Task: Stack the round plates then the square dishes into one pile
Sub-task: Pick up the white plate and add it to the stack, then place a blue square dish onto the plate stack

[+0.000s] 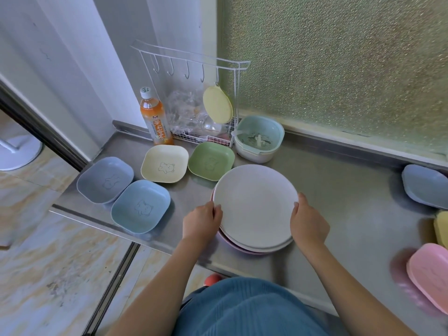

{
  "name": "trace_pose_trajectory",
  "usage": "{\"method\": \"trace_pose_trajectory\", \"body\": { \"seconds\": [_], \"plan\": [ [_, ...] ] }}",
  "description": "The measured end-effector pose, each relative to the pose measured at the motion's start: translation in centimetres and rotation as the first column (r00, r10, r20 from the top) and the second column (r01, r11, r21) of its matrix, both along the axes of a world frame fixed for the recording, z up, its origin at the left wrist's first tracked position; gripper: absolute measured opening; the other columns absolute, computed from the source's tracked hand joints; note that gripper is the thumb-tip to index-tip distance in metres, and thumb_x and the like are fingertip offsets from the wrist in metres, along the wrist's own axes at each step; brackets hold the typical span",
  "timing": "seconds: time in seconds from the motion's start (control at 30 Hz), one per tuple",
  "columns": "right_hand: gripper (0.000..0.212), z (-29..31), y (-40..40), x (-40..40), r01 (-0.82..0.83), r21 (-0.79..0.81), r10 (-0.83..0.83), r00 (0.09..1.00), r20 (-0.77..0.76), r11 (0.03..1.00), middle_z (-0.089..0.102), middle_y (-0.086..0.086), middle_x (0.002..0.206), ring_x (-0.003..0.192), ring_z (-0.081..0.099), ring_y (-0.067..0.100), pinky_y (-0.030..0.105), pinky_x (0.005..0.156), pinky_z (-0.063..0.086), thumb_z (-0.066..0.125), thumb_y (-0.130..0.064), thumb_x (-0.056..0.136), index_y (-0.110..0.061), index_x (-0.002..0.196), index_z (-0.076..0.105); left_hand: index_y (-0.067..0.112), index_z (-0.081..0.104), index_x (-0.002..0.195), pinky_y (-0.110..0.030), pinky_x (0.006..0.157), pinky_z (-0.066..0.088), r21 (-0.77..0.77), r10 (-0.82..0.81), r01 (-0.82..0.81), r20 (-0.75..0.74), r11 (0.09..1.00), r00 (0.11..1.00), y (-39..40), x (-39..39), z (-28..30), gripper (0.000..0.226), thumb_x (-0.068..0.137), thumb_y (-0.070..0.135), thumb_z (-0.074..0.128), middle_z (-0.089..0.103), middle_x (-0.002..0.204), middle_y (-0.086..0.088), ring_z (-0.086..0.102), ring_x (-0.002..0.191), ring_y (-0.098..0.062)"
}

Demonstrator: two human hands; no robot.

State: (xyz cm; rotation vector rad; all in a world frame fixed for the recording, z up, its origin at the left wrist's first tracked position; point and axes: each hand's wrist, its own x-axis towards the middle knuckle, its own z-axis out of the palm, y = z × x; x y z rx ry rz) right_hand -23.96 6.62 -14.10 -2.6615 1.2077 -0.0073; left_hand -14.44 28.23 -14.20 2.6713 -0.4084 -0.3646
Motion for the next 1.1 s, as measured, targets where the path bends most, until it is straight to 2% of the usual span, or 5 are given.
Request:
{"method": "trace_pose_trajectory", "body": {
  "seconds": [0.3,0.53,0.77,1.0,1.1],
  "plan": [
    [0.056,2.4,5.2,3.7,-0.246,-0.044,0.244,0.892,0.38,0.968,0.054,0.019,0.113,0.096,0.056,0.038,0.043,0.067,0.048,0.051,-0.002,0.086,-0.013,0.139,0.037,0.008,0.046,0.084,-0.037,0.06,0.043,-0.165,0.418,-0.394,0.157,0.904,0.895,4.4,1.5,-0.5,0.026,0.097,0.026,0.033,0.052,0.077,-0.009,0.056,0.075,-0.033],
    [0.051,2.1,14.1,7.5,-0.66,-0.009,0.613,0.693,0.38,0.751,0.06,0.011,0.112,0.097,0.057,0.031,0.038,0.075,0.044,0.046,0.002,0.084,-0.015,0.132,0.047,-0.003,0.035,0.125,-0.046,0.08,0.038,-0.19,0.874,-0.881,-0.149,0.434,0.463,12.8,3.4,-1.5,0.043,0.089,0.018,0.047,0.037,0.13,-0.027,0.044,0.113,-0.045],
    [0.055,0.9,15.8,8.3,-0.688,0.142,0.608,0.705,0.365,0.712,0.054,0.006,0.12,0.11,0.051,0.026,0.038,0.088,0.041,0.042,0.003,0.084,-0.02,0.134,0.043,0.011,0.029,0.116,-0.045,0.064,0.054,-0.208,0.745,-0.908,-0.52,0.363,0.417,13.1,3.6,-2.3,0.033,0.085,0.008,0.04,0.047,0.095,-0.014,0.057,0.081,-0.038],
    [0.038,1.3,16.5,10.9,-0.527,0.301,0.402,0.828,0.39,0.794,0.059,0.003,0.117,0.11,0.052,0.025,0.04,0.089,0.037,0.044,-0.025,0.094,-0.02,0.132,0.043,0.017,0.051,0.103,-0.023,0.039,0.04,-0.572,0.762,-0.808,-0.457,0.142,0.458,13.6,3.3,0.6,0.035,0.076,-0.001,0.038,0.046,0.063,-0.003,0.042,0.053,-0.025],
    [0.034,2.9,16.4,12.6,-0.476,0.456,0.28,0.857,0.432,0.752,0.063,0.002,0.107,0.103,0.055,0.023,0.038,0.086,0.039,0.037,-0.037,0.097,-0.021,0.126,0.046,0.02,0.056,0.095,-0.033,0.049,0.041,-0.642,0.716,-0.736,-0.408,0.215,0.566,12.6,3.6,1.9,0.035,0.069,0.003,0.039,0.048,0.059,-0.003,0.043,0.057,-0.026]
  ]
}}
